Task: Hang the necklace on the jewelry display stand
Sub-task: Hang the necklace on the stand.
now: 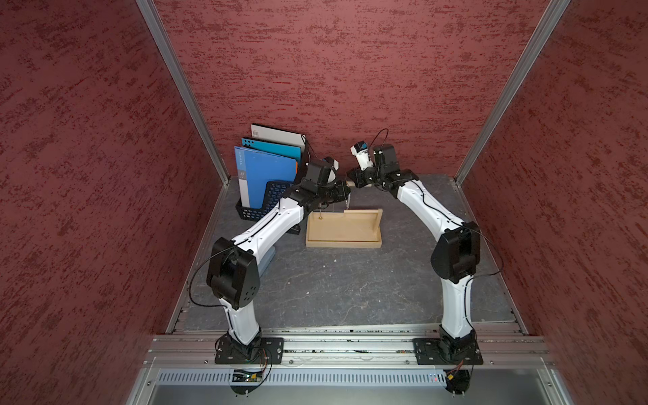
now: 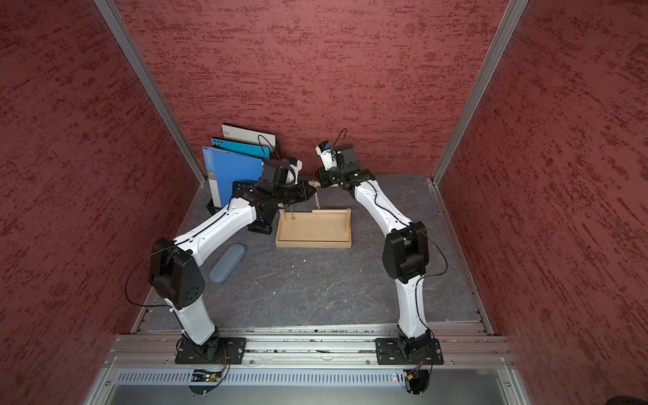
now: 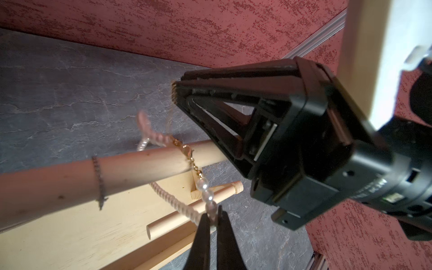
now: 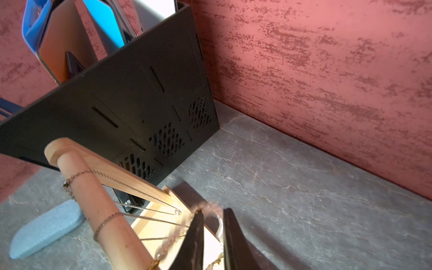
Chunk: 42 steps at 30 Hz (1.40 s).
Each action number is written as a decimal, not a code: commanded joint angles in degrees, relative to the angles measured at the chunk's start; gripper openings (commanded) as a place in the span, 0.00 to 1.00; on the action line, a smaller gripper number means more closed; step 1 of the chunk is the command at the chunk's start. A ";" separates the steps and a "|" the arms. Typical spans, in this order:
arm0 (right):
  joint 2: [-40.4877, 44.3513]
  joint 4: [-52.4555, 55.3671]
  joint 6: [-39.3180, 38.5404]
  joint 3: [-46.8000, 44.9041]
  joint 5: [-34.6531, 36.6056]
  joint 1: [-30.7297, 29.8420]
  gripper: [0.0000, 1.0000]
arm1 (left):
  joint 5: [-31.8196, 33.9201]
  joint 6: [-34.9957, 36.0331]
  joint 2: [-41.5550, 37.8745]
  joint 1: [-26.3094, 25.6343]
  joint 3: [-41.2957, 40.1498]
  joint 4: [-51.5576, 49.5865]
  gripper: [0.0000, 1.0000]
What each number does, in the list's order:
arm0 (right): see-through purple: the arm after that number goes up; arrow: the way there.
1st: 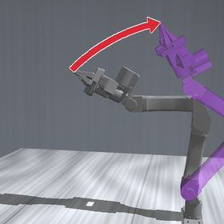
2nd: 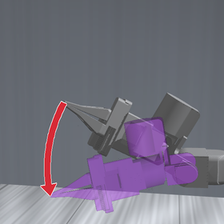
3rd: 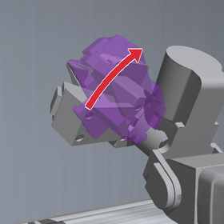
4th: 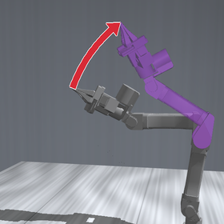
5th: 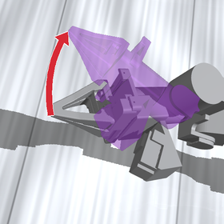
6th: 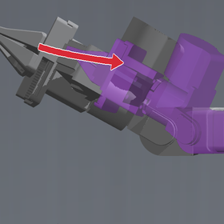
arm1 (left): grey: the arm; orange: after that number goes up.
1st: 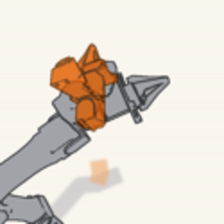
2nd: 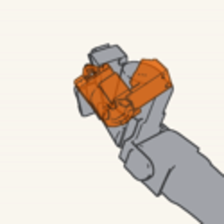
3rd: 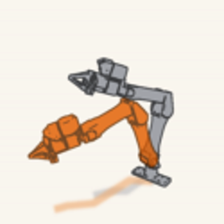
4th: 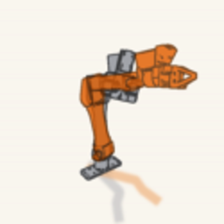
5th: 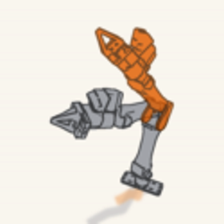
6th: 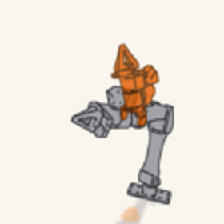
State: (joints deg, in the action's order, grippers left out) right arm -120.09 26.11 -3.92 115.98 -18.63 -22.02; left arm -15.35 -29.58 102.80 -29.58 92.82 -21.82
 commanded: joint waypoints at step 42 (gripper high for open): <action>30.94 -9.09 1.65 -26.79 14.08 0.58 0.37 | 1.98 8.17 -14.40 2.24 -6.06 -2.04 0.28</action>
State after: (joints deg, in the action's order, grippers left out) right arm -93.54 20.40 -3.42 93.14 -9.61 -21.61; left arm -14.41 -24.49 91.24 -28.21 87.88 -22.96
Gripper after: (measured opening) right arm 0.361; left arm 0.269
